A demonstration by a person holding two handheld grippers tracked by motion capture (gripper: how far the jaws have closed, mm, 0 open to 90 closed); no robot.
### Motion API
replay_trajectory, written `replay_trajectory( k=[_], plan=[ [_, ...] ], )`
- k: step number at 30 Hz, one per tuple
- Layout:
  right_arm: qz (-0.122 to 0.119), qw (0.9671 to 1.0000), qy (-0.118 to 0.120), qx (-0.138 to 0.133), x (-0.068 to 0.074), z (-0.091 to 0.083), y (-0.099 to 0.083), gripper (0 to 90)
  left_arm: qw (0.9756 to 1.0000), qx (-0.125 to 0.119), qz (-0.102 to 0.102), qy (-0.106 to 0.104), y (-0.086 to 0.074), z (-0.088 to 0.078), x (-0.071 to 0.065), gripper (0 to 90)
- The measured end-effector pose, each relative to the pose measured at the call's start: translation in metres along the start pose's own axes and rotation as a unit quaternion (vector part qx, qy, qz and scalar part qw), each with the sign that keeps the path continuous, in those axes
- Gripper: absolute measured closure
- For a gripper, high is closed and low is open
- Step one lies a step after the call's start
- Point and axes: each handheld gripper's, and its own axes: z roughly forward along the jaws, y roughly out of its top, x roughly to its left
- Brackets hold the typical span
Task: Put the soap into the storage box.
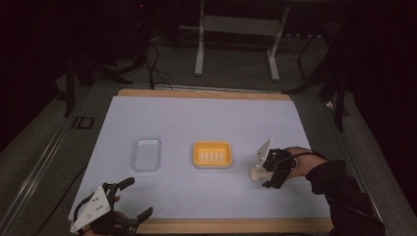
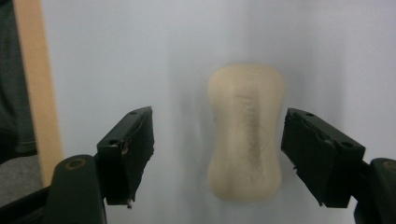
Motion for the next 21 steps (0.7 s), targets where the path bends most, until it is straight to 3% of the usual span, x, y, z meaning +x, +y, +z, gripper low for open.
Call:
replay_trajectory(
  k=[11, 21],
  plan=[
    [0.008, 0.9998, 0.004, -0.015, -0.014, 0.014, -0.008, 28.1, 1.0000, 0.001, 0.002, 0.002, 0.000, 0.000, 0.000, 0.1],
    [0.003, 0.9997, 0.004, 0.025, -0.018, 0.033, -0.011, 33.0, 1.0000, 0.001, 0.002, 0.001, -0.001, 0.000, 0.000, 0.1]
  ],
)
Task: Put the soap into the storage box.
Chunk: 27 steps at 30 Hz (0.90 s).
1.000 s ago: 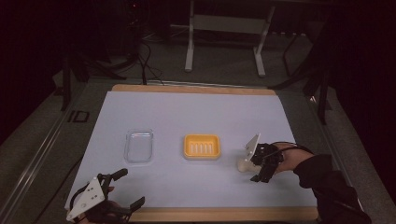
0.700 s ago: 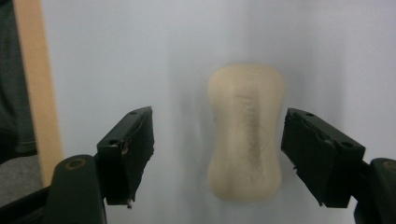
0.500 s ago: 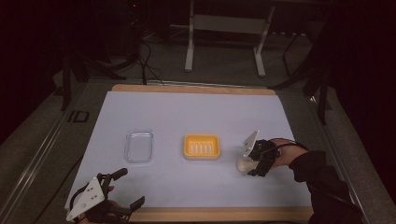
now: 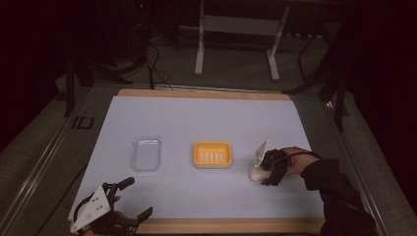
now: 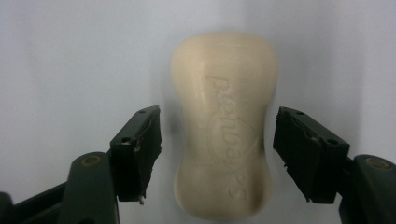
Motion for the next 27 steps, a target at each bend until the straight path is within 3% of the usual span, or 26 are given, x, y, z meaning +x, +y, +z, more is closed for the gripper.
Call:
replay_trajectory(
  k=[12, 18, 27],
  plan=[
    [-0.003, 0.9998, 0.010, 0.018, -0.0025, 0.0096, 0.0002, 41.3, 1.0000, 0.001, -0.001, 0.000, -0.0004, 0.0003, -0.0004, 0.1],
    [0.004, 0.9998, 0.012, 0.019, -0.0034, 0.0090, 0.0025, 48.5, 1.0000, 0.005, 0.000, -0.001, -0.0007, 0.0007, -0.0002, 0.1],
    [0.021, 0.9988, 0.022, 0.037, -0.0052, 0.0087, 0.0083, 49.6, 1.0000, 0.005, 0.000, 0.000, -0.0008, 0.0006, 0.0002, 0.1]
  ],
)
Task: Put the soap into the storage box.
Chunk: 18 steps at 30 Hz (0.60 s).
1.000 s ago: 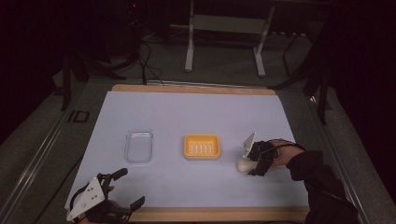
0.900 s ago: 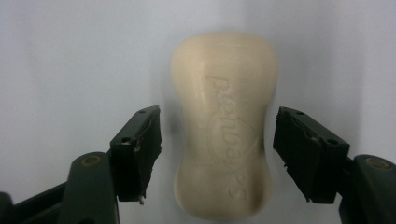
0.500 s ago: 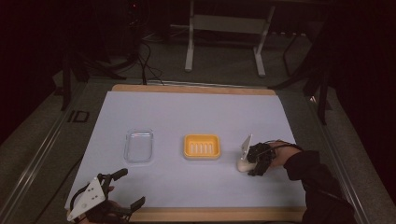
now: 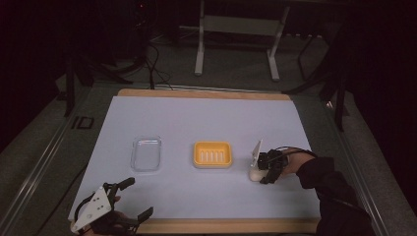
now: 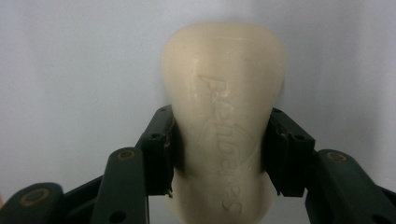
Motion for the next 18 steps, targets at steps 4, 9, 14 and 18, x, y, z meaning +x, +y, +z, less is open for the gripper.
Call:
replay_trajectory(
  k=[4, 9, 14, 18],
  plan=[
    [-0.002, 1.0000, 0.005, 0.002, 0.001, -0.002, 0.000, 49.6, 1.0000, 0.000, 0.000, 0.000, 0.000, 0.000, 0.000, 0.1],
    [-0.009, 0.9999, 0.002, -0.007, 0.002, -0.014, -0.001, 49.6, 1.0000, 0.001, 0.000, -0.001, 0.000, 0.000, 0.000, 0.1],
    [-0.009, 0.9997, -0.001, -0.021, 0.003, -0.024, 0.001, 49.6, 1.0000, 0.002, -0.001, -0.001, 0.000, 0.000, 0.000, 0.1],
    [-0.011, 0.9997, 0.003, -0.021, 0.003, -0.030, 0.004, 49.7, 1.0000, 0.001, 0.000, -0.002, 0.000, 0.000, 0.000, 0.1]
  ],
)
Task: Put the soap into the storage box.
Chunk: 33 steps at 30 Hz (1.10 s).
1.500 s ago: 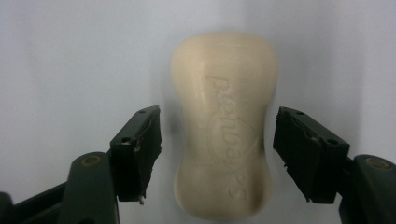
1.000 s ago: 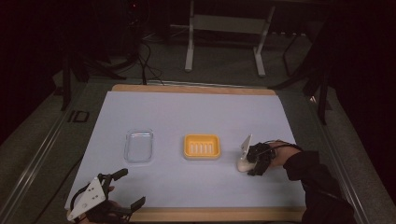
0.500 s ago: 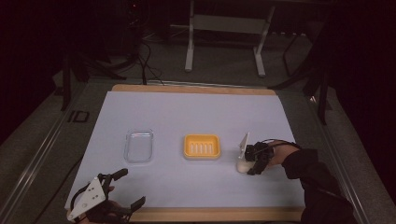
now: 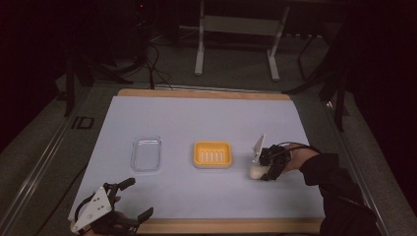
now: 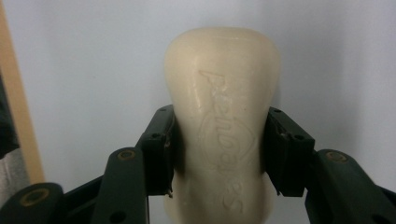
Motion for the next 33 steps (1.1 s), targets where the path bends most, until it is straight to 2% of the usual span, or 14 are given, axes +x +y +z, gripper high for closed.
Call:
replay_trajectory(
  k=[2, 10, 18, 33],
  plan=[
    [-0.001, 1.0000, -0.002, -0.005, 0.000, -0.004, 0.001, 49.7, 1.0000, 0.000, 0.000, 0.000, 0.000, 0.000, 0.000, 0.1],
    [-0.003, 0.9999, -0.010, 0.006, -0.001, -0.017, 0.008, 49.7, 1.0000, -0.003, -0.001, -0.001, 0.000, -0.001, -0.001, 0.1],
    [-0.012, 0.9997, -0.022, 0.000, -0.004, -0.033, 0.016, 49.6, 1.0000, -0.005, -0.001, -0.004, 0.000, -0.001, -0.001, 0.1],
    [-0.027, 0.9992, -0.028, -0.005, -0.009, -0.045, 0.042, 49.6, 1.0000, -0.005, -0.001, -0.006, 0.000, -0.001, -0.001, 0.1]
  ],
)
